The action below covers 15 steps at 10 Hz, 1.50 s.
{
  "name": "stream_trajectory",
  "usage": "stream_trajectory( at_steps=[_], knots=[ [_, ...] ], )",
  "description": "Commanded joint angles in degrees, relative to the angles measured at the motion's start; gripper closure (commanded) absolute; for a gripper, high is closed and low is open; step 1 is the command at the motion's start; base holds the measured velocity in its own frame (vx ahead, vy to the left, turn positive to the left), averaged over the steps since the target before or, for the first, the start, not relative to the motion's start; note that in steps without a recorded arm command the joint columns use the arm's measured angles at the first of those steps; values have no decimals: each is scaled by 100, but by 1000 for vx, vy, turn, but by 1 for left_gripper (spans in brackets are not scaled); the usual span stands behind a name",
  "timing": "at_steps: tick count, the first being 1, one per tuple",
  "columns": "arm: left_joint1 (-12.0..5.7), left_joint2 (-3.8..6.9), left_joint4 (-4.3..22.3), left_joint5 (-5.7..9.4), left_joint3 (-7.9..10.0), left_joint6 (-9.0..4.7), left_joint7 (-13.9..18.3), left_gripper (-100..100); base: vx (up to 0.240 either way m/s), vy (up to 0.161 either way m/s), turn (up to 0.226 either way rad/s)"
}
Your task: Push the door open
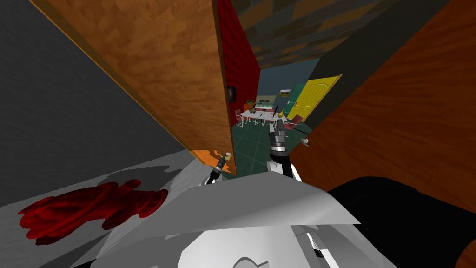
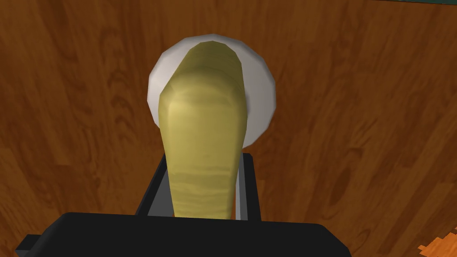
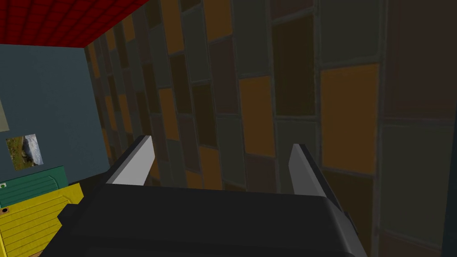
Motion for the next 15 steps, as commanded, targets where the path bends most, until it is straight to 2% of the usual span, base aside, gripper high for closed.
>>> stream_trajectory(
  at_steps=[1,9,12,13,15],
  knots=[
    [-51,25,-46,-12,162,29,10,100,153,-139,107],
    [-3,-74,-24,-243,733,88,34,100,125,-136,119],
    [-3,-74,-24,-243,733,88,34,100,52,-54,8],
    [8,-97,-18,-297,866,102,39,100,74,-99,115],
    [18,-119,-14,-346,988,115,44,100,115,-162,158]
  ],
)
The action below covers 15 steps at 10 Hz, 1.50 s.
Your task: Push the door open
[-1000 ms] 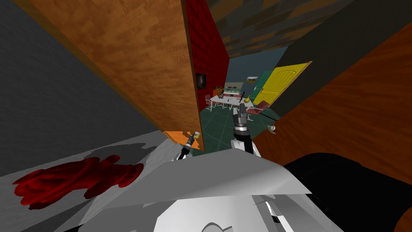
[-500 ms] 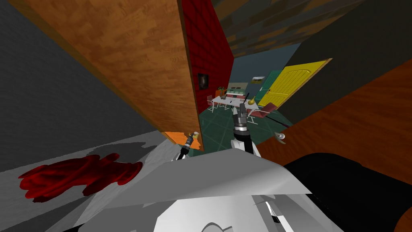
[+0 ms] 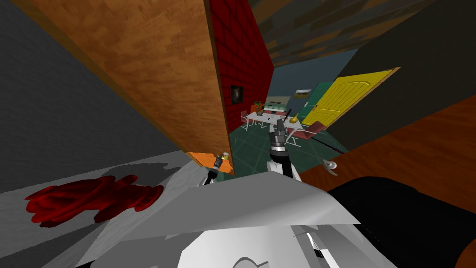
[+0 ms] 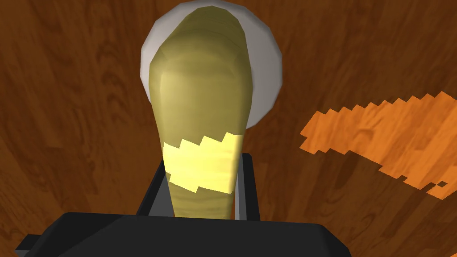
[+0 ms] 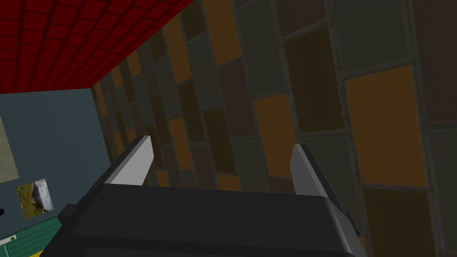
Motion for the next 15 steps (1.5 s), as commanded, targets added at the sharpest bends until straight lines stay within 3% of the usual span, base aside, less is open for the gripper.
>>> stream_trajectory(
  at_steps=[1,7,9,15],
  knots=[
    [-48,8,-44,-13,132,2,1,100,105,-161,96],
    [-25,-39,-33,-125,406,31,12,100,135,-149,81],
    [-16,-3,-31,-65,486,57,-18,100,82,-48,31],
    [-48,-49,42,135,837,92,-228,100,191,-107,46]
  ],
)
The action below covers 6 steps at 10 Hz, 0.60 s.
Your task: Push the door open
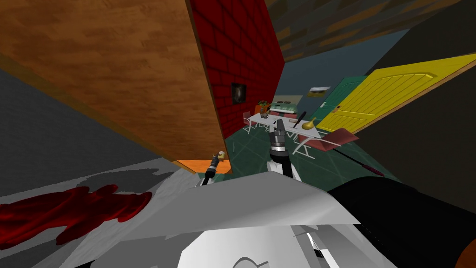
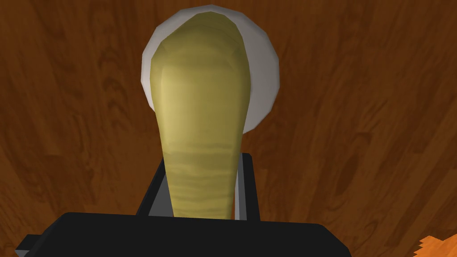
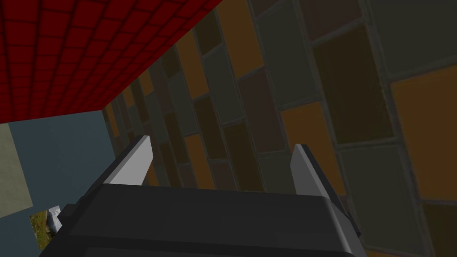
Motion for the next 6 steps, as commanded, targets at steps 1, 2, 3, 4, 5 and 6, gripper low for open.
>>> stream_trajectory(
  at_steps=[1,2,3,4,5,6],
  knots=[
    [-32,28,-13,92,174,12,-81,100,191,-123,61],
    [-40,18,4,138,255,20,-130,100,190,-115,47],
    [-47,7,21,185,337,28,-179,100,187,-148,88],
    [-54,-4,38,233,421,37,-229,100,205,-144,81],
    [-62,-15,56,280,504,45,-280,100,175,-133,53],
    [-62,-15,56,280,504,45,-280,100,114,-92,36]
  ],
)
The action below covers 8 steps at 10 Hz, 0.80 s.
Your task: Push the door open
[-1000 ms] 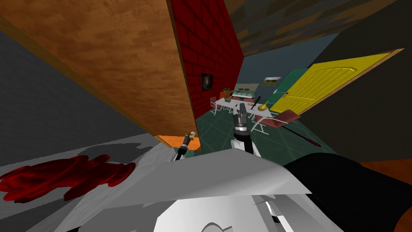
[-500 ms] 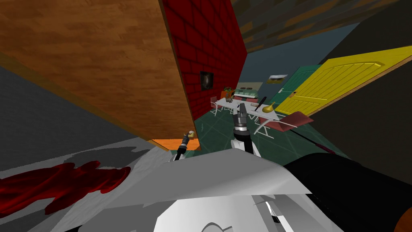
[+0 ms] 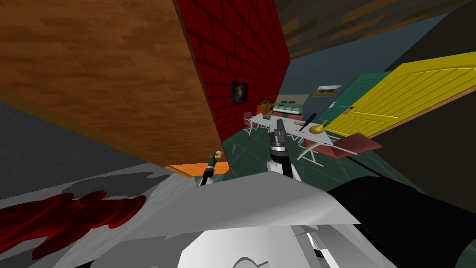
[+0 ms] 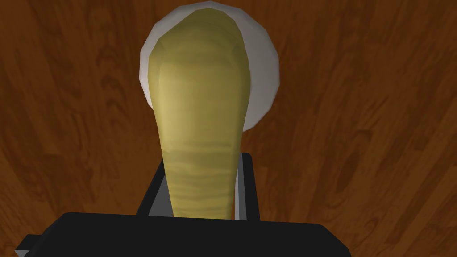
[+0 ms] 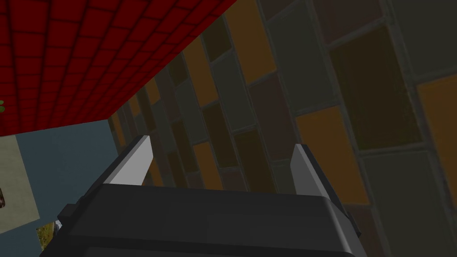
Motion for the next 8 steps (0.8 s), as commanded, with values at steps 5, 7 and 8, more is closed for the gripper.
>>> stream_trajectory(
  at_steps=[5,7,8],
  knots=[
    [-96,-14,151,256,460,-27,-262,100,164,-130,69],
    [-107,-31,178,330,590,-14,-340,100,208,-131,73],
    [-112,-39,190,362,646,-8,-373,100,186,-94,52]
  ],
)
